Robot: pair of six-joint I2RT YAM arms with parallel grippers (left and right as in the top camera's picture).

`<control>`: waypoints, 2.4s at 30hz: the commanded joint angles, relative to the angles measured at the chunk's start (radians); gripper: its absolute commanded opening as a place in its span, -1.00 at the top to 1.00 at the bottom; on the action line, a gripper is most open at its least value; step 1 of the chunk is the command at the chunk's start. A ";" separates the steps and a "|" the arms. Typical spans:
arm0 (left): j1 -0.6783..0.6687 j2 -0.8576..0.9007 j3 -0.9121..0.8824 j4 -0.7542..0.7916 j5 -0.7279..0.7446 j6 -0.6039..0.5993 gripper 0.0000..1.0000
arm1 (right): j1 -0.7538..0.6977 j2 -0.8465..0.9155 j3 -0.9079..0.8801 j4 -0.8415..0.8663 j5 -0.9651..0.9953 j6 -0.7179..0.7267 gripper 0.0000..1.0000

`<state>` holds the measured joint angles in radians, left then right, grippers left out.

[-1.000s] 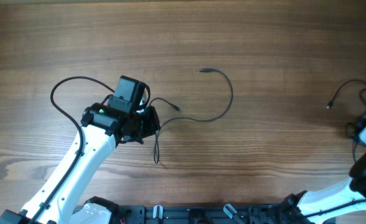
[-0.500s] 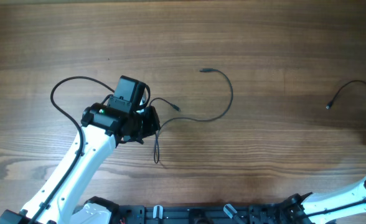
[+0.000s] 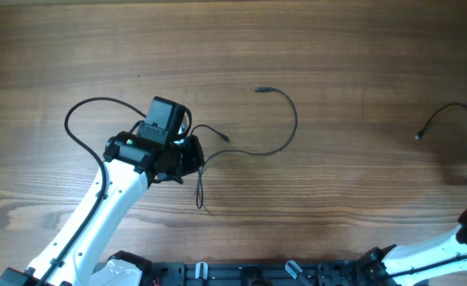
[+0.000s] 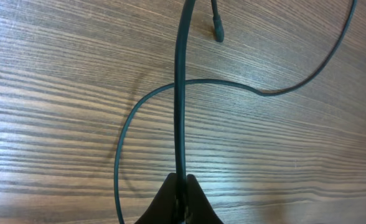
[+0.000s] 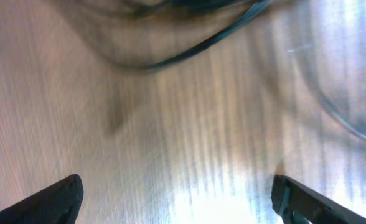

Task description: Untangle cables

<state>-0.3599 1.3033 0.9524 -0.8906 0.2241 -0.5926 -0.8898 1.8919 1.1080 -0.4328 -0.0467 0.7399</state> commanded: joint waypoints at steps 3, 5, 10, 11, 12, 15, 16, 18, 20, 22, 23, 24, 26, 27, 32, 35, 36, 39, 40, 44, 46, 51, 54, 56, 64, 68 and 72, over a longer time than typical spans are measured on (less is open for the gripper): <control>0.002 -0.011 -0.005 -0.001 -0.017 0.039 0.91 | 0.232 0.113 -0.091 0.001 -0.305 -0.380 -0.99; 0.002 -0.011 -0.005 -0.001 -0.017 0.039 0.92 | 0.302 0.113 -0.091 0.046 -0.454 -0.565 -1.00; 0.002 -0.011 -0.005 -0.002 -0.016 0.039 0.92 | 0.394 0.113 -0.091 0.224 -0.467 -0.468 -0.99; 0.002 -0.011 -0.005 -0.002 -0.016 0.039 0.92 | 0.397 0.113 -0.091 0.247 -0.449 -0.437 -0.99; 0.002 -0.011 -0.005 -0.001 -0.016 0.039 0.92 | 0.398 0.114 -0.091 0.264 -0.432 -0.418 -0.95; 0.002 -0.011 -0.005 -0.001 -0.016 0.039 0.92 | 0.398 0.114 -0.091 0.299 -0.401 -0.414 -0.51; 0.002 -0.011 -0.005 -0.001 -0.016 0.039 0.92 | 0.398 0.114 -0.091 0.309 -0.381 -0.414 -0.21; 0.002 -0.011 -0.005 -0.001 -0.016 0.039 0.92 | 0.398 0.114 -0.091 0.334 -0.327 -0.413 0.25; 0.002 -0.011 -0.005 -0.001 -0.016 0.039 0.92 | 0.396 0.114 -0.091 0.347 -0.253 -0.353 0.83; 0.002 -0.011 -0.005 -0.001 -0.016 0.039 0.92 | 0.391 0.114 -0.091 0.359 -0.222 -0.293 0.91; 0.002 -0.011 -0.005 -0.002 -0.016 0.039 0.92 | 0.377 0.113 -0.087 0.377 -0.223 -0.241 0.91; 0.002 -0.011 -0.005 -0.003 -0.016 0.039 0.92 | 0.364 0.113 -0.077 0.375 -0.224 -0.216 0.91; 0.002 -0.011 -0.005 -0.009 -0.016 0.039 0.92 | 0.325 0.113 -0.048 0.364 -0.248 -0.185 0.91; 0.002 -0.011 -0.005 -0.012 -0.016 0.039 0.92 | 0.303 0.113 -0.032 0.364 -0.270 -0.186 0.91; 0.002 -0.011 -0.005 -0.011 -0.016 0.039 0.92 | 0.111 0.113 0.110 0.306 -0.450 -0.188 0.91; 0.002 -0.011 -0.005 -0.005 -0.016 0.039 0.92 | 0.059 0.113 0.128 0.269 -0.523 -0.185 0.21; 0.002 -0.011 -0.005 0.000 -0.016 0.039 0.91 | 0.059 0.113 0.128 0.251 -0.510 -0.179 -0.20; 0.002 -0.011 -0.005 0.011 -0.016 0.039 0.91 | 0.087 0.113 0.128 0.207 -0.476 -0.105 -0.99; 0.002 -0.011 -0.005 0.011 -0.016 0.039 0.92 | 0.102 0.113 0.128 0.208 -0.478 -0.059 -1.00; 0.002 -0.011 -0.005 0.010 -0.016 0.039 0.92 | 0.165 0.113 0.128 0.307 -0.441 0.198 -0.99; 0.002 -0.011 -0.005 0.011 -0.016 0.039 0.92 | 0.201 0.113 0.128 0.351 -0.364 0.352 -1.00; 0.002 -0.011 -0.005 0.011 -0.016 0.039 0.91 | 0.308 0.114 0.128 0.439 -0.136 0.470 -0.99; 0.002 -0.011 -0.005 0.011 -0.016 0.039 0.90 | 0.355 0.114 0.128 0.505 -0.072 0.464 -0.99; 0.002 -0.011 -0.005 0.011 -0.016 0.039 0.90 | 0.374 0.116 0.128 0.531 -0.039 0.468 -0.86; 0.002 -0.011 -0.005 0.011 -0.016 0.039 0.91 | 0.379 0.180 0.128 0.510 -0.025 0.470 -0.99; 0.002 -0.011 -0.005 0.011 -0.016 0.039 0.92 | 0.379 0.199 0.128 0.418 0.016 0.552 -0.99; 0.002 -0.011 -0.005 0.011 -0.016 0.039 0.92 | 0.379 0.199 0.128 0.406 0.024 0.544 -0.59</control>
<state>-0.3599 1.3033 0.9524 -0.8825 0.2207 -0.5766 -0.5114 2.0613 1.2419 -0.0036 -0.0597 1.2621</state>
